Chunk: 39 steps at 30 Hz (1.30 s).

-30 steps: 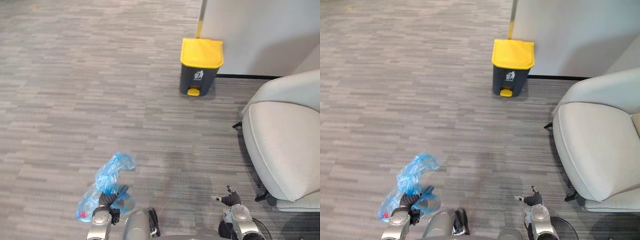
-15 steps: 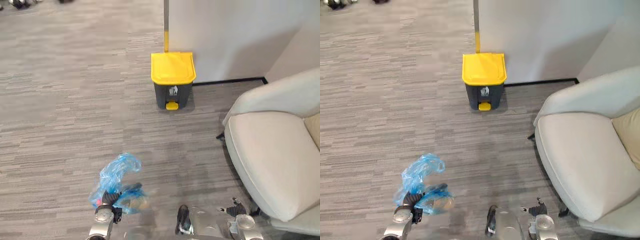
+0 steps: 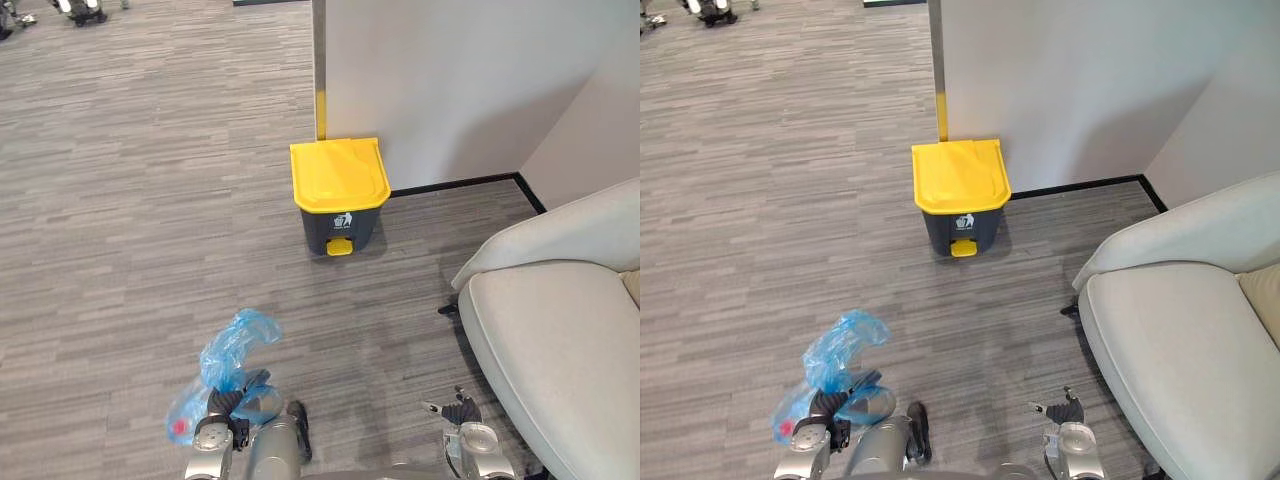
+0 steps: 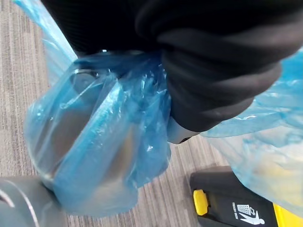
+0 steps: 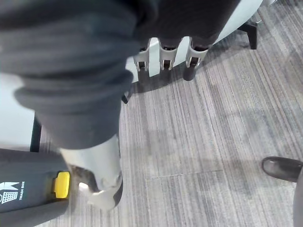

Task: Gather rubbish on tea table into small bin, then transfer packed bag to large trash can.

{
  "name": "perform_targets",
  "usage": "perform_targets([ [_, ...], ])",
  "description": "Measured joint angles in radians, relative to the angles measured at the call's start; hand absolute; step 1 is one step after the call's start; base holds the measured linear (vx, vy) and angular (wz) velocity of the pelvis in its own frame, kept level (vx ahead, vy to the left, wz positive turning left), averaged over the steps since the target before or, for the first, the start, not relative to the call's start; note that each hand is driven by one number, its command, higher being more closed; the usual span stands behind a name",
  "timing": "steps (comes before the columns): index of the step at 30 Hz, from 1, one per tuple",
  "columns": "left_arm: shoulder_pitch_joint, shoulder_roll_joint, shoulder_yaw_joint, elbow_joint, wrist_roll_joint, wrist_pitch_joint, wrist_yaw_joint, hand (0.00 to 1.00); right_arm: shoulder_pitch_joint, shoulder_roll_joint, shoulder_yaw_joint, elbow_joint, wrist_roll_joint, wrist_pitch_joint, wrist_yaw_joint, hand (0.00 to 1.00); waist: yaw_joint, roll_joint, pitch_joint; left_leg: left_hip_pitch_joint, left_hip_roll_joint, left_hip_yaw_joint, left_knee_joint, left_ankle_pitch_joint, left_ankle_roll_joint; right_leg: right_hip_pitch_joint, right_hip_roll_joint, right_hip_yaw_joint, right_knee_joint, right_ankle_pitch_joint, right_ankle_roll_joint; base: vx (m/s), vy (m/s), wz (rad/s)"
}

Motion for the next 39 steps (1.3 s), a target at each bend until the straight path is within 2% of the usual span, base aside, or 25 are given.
perform_targets([
  [1,0.004,0.002,-0.002,0.015,0.0,0.002,0.0,1.0,0.001,0.0,0.001,0.002,-0.003,0.0,0.003,0.0,0.002,0.0,0.0,0.048,-0.014,0.02,-0.019,-0.022,0.01,-0.045,-0.025,0.027,0.143,0.01,0.019,0.42,0.23,-0.34],
  [2,0.011,0.004,-0.005,0.015,0.0,0.003,0.0,1.0,-0.001,0.0,0.006,0.009,-0.01,0.0,0.009,0.0,-0.009,0.004,0.001,0.096,-0.026,0.03,-0.048,-0.039,0.016,-0.113,-0.05,0.031,0.318,0.05,0.079,0.33,0.169,-0.22],
  [4,0.022,0.012,-0.013,0.016,-0.001,0.005,0.001,1.0,-0.005,0.002,0.023,0.022,-0.012,0.0,0.011,0.0,-0.008,0.01,0.004,0.165,-0.027,0.045,-0.077,-0.061,0.016,-0.21,-0.064,0.029,0.521,0.054,0.073,0.3,0.082,-0.22],
  [6,0.033,0.021,-0.023,0.017,-0.001,0.01,0.001,1.0,-0.006,0.0,0.038,0.022,-0.021,0.0,0.011,0.0,-0.013,0.015,0.008,0.252,-0.025,0.053,-0.129,-0.069,0.009,-0.315,-0.056,-0.015,0.621,0.029,0.031,0.28,0.008,-0.14],
  [8,0.033,0.023,-0.022,0.017,-0.002,0.01,0.002,1.0,-0.002,0.0,0.053,0.022,-0.021,0.0,0.011,0.0,-0.018,0.023,0.013,0.304,-0.019,0.053,-0.166,-0.071,0.004,-0.39,-0.04,-0.059,0.583,0.013,0.005,0.28,-0.085,0.02],
  [10,0.032,0.023,-0.021,0.018,-0.002,0.01,0.002,1.0,-0.004,-0.001,0.053,0.022,-0.021,0.0,0.011,0.0,-0.031,0.021,0.014,0.337,-0.007,0.047,-0.177,-0.09,-0.027,-0.442,-0.013,-0.091,0.442,0.022,-0.006,0.25,-0.161,0.1],
  [12,0.034,0.032,-0.02,0.021,-0.002,0.01,0.001,1.0,0.003,0.0,0.053,0.026,-0.021,0.001,0.011,0.0,-0.039,-0.004,0.006,0.355,-0.016,0.033,-0.176,-0.115,-0.069,-0.445,0.009,-0.083,0.208,0.101,-0.009,0.24,-0.207,0.21],
  [13,0.017,0.012,-0.023,0.046,-0.001,0.013,0.0,1.0,0.011,-0.021,0.047,0.048,-0.021,0.002,0.01,0.0,-0.039,0.002,0.002,0.374,-0.011,-0.011,-0.18,-0.129,-0.09,-0.42,0.026,-0.098,0.188,0.152,-0.07,0.3,-0.201,0.19],
  [16,0.006,-0.012,-0.021,0.044,0.0,0.009,-0.001,1.0,0.02,-0.027,-0.009,0.048,-0.02,0.014,0.009,0.0,-0.038,0.042,-0.006,0.38,0.019,-0.091,-0.19,-0.118,-0.109,-0.412,0.058,-0.134,0.213,0.067,-0.09,0.32,-0.185,0.23],
  [17,0.0,-0.014,-0.02,0.042,0.0,0.009,-0.001,1.0,0.028,-0.025,-0.02,0.048,-0.018,0.017,0.01,0.0,-0.04,0.044,-0.004,0.361,0.039,-0.112,-0.112,-0.116,-0.114,-0.384,0.062,-0.151,0.208,0.049,-0.092,0.48,-0.298,0.54],
  [18,-0.005,-0.021,-0.018,0.037,0.0,0.009,-0.002,1.0,0.045,-0.015,-0.016,0.044,-0.018,0.018,0.011,0.0,-0.038,0.047,0.007,0.27,0.09,-0.151,0.151,-0.095,-0.156,-0.3,0.075,-0.183,0.177,0.026,-0.097,0.4,-0.255,0.48],
  [19,0.002,-0.028,-0.018,0.029,0.0,0.009,-0.003,1.0,0.047,-0.01,-0.012,0.04,-0.018,0.018,0.011,0.0,-0.035,0.049,0.007,0.216,0.125,-0.163,0.318,-0.09,-0.178,-0.251,0.09,-0.191,0.155,0.019,-0.107,0.33,-0.182,0.3],
  [20,0.012,-0.032,-0.018,0.026,0.0,0.009,-0.004,1.0,0.045,-0.01,-0.002,0.036,-0.017,0.017,0.01,0.0,-0.032,0.048,0.008,0.18,0.141,-0.161,0.408,-0.09,-0.178,-0.223,0.095,-0.193,0.144,0.011,-0.115,0.24,-0.049,-0.05],
  [21,0.028,-0.036,-0.019,0.018,0.0,0.009,-0.004,1.0,0.037,-0.014,0.016,0.032,-0.016,0.015,0.01,0.0,-0.029,0.046,0.007,0.133,0.158,-0.152,0.49,-0.092,-0.172,-0.191,0.101,-0.194,0.124,0.002,-0.124,0.27,-0.018,-0.15],
  [23,0.032,-0.038,-0.019,-0.008,-0.001,0.009,-0.009,1.0,0.034,-0.011,0.021,-0.005,-0.005,0.013,0.01,0.0,-0.015,0.042,0.005,0.04,0.168,-0.102,0.498,-0.108,-0.134,-0.141,0.102,-0.191,0.073,-0.005,-0.124,0.36,0.048,-0.12],
  [24,0.026,-0.038,-0.017,-0.028,-0.002,0.008,-0.016,1.0,0.032,-0.012,0.017,-0.01,0.002,0.013,0.009,0.0,-0.005,0.043,0.005,0.003,0.166,-0.077,0.432,-0.12,-0.112,-0.112,0.1,-0.187,0.049,-0.001,-0.114,0.29,0.068,-0.1],
  [26,0.016,-0.041,0.0,-0.031,-0.002,0.007,-0.021,1.0,0.027,-0.002,0.005,-0.01,0.004,0.015,0.009,0.0,0.004,0.041,0.005,-0.014,0.137,-0.048,0.262,-0.122,-0.106,-0.077,0.075,-0.185,0.031,0.001,-0.091,0.37,0.18,-0.06],
  [28,0.004,-0.045,0.0,-0.031,-0.002,0.007,-0.021,1.0,0.025,0.0,-0.007,-0.011,0.005,0.015,0.006,0.0,0.014,0.036,0.008,-0.016,0.091,-0.035,0.041,-0.056,-0.085,-0.046,0.038,-0.178,0.027,-0.017,-0.057,0.37,0.229,-0.06],
  [29,-0.001,-0.049,0.001,-0.029,-0.002,0.007,-0.02,1.0,0.027,-0.009,-0.022,-0.009,0.005,0.017,0.006,0.0,0.021,0.044,0.004,-0.009,0.079,-0.033,-0.056,0.113,-0.059,-0.018,0.029,-0.168,0.019,-0.03,-0.021,0.39,0.256,-0.01],
  [30,-0.002,-0.037,0.002,-0.019,-0.002,0.008,-0.019,1.0,0.021,0.006,-0.017,0.001,0.005,0.019,0.003,0.0,0.019,0.023,-0.006,0.017,0.043,-0.008,-0.071,0.126,-0.029,0.002,0.008,-0.144,-0.009,-0.026,0.002,0.47,0.291,0.05],
  [32,-0.018,-0.018,0.0,-0.009,-0.002,0.008,-0.02,1.0,0.013,0.024,-0.022,0.002,0.005,0.018,0.004,0.0,0.018,-0.005,-0.016,0.019,0.012,-0.002,-0.076,0.099,-0.006,0.017,-0.012,-0.119,-0.066,0.015,0.002,0.35,0.203,0.06],
  [35,-0.005,-0.018,-0.001,0.016,-0.002,0.011,-0.019,1.0,-0.011,0.019,-0.029,0.002,0.001,0.018,0.005,0.0,0.021,-0.009,-0.018,0.061,-0.021,0.029,-0.059,0.046,0.021,0.028,-0.052,-0.068,-0.034,0.057,0.043,0.3,0.19,-0.14],
  [37,0.01,-0.016,0.0,0.036,-0.002,0.011,-0.019,1.0,-0.014,0.019,-0.029,0.01,-0.001,0.016,0.008,0.0,0.021,-0.006,-0.018,0.12,-0.041,0.042,-0.094,0.02,0.021,-0.008,-0.076,-0.03,0.088,0.057,0.043,0.25,0.162,-0.28],
  [38,0.027,-0.011,-0.002,0.048,-0.001,0.016,-0.019,1.0,-0.022,0.02,-0.028,0.027,-0.01,0.017,0.009,0.0,0.019,-0.005,-0.018,0.186,-0.068,0.05,-0.147,0.012,0.029,-0.088,-0.112,0.001,0.301,0.094,0.069,0.14,0.085,-0.11],
  [39,0.028,-0.007,-0.003,0.054,-0.001,0.016,-0.019,1.0,-0.022,0.019,-0.028,0.04,-0.012,0.017,0.009,0.0,0.016,-0.004,-0.018,0.206,-0.074,0.051,-0.161,0.01,0.033,-0.119,-0.122,0.007,0.375,0.095,0.07,0.21,0.096,-0.02],
])
